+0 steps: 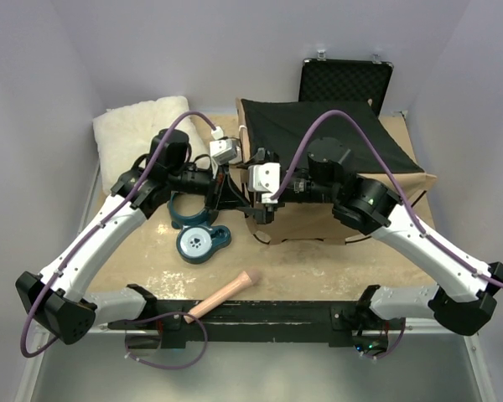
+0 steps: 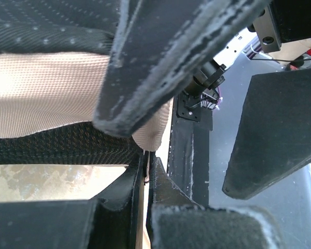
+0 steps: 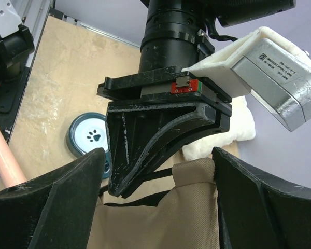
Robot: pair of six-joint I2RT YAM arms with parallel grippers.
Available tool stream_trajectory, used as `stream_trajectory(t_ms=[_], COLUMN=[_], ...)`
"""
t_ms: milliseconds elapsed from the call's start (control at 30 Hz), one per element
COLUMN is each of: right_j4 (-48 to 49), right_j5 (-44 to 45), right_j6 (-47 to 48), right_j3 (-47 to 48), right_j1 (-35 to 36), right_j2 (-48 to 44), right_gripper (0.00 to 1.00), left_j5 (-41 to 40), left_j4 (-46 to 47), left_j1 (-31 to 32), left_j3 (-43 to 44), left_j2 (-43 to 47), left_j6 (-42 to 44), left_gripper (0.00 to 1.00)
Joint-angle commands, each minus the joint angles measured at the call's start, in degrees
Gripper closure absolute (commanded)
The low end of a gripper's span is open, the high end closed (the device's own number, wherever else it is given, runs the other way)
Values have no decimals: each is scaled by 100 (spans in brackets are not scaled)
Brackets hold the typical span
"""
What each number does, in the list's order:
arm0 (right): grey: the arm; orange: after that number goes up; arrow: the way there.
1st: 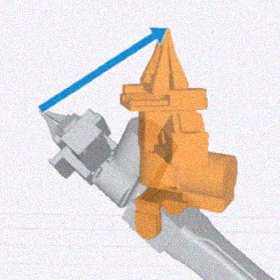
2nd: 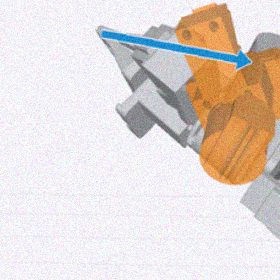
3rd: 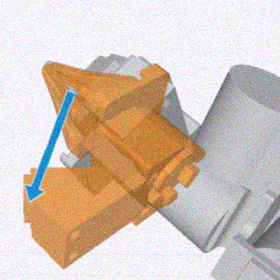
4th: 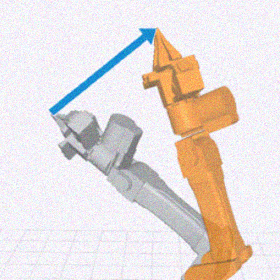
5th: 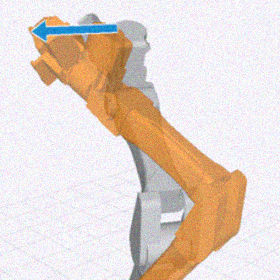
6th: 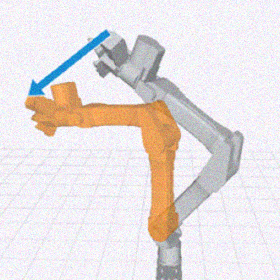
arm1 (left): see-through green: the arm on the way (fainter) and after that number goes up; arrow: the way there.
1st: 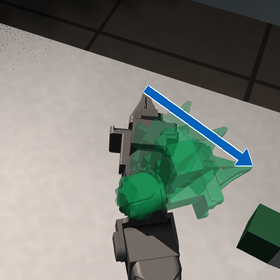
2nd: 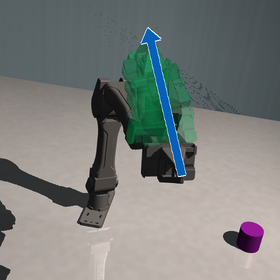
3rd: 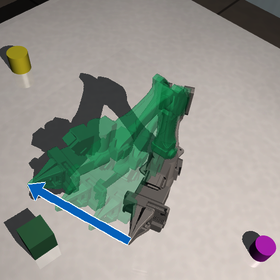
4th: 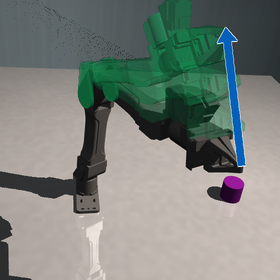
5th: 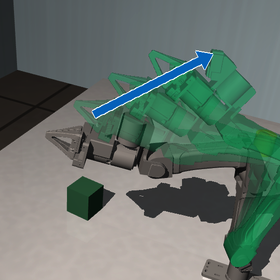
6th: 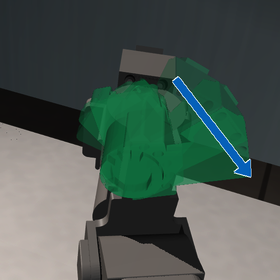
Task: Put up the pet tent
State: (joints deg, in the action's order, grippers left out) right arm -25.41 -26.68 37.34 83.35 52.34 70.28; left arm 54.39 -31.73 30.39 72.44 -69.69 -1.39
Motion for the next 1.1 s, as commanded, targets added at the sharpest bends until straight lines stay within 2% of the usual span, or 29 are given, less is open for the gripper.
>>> stream_trajectory(t_ms=[0, 167, 233, 333, 400, 533, 633, 667, 800, 1067], right_j4=[-211, 614, 765, 529, 510, 204, -341, -377, -807, -1923], right_j5=[-224, 320, 374, 391, 662, 918, 902, 849, 1033, 1323], right_j6=[-156, -753, -965, -1089, -940, -439, -526, -596, -553, 1264], right_j3=[-73, 251, 435, 691, 595, 366, 253, -9, -898, -1997], right_j1=[101, 40, 5, -144, -145, -145, -250, -285, -294, -303], right_j2=[-225, -409, -515, -568, -778, -1358, -1534, -1665, -2157, -3291], right_gripper=[13, 4, 2, 2, 2, 2, 2, 2, 2, 7], left_j5=[45, 72, 133, 457, 625, 766, 819, 740, 274, 388], left_j4=[87, 263, 491, 1289, 2237, 3715, 5232, 5473, 5308, 5633], left_j1=[-103, -121, -147, -270, -367, -639, -929, -999, -1132, -1334], left_j3=[200, 322, 393, 411, 280, 173, 51, 85, 480, 639], left_j2=[-71, -9, -27, -71, -18, -70, -281, -360, -685, -1020], left_j6=[-283, -388, -738, -1703, -2600, -3857, -5418, -5764, -6249, -6681], left_gripper=[100, 100, 100, 100, 100, 100, 100, 100, 100, 100])
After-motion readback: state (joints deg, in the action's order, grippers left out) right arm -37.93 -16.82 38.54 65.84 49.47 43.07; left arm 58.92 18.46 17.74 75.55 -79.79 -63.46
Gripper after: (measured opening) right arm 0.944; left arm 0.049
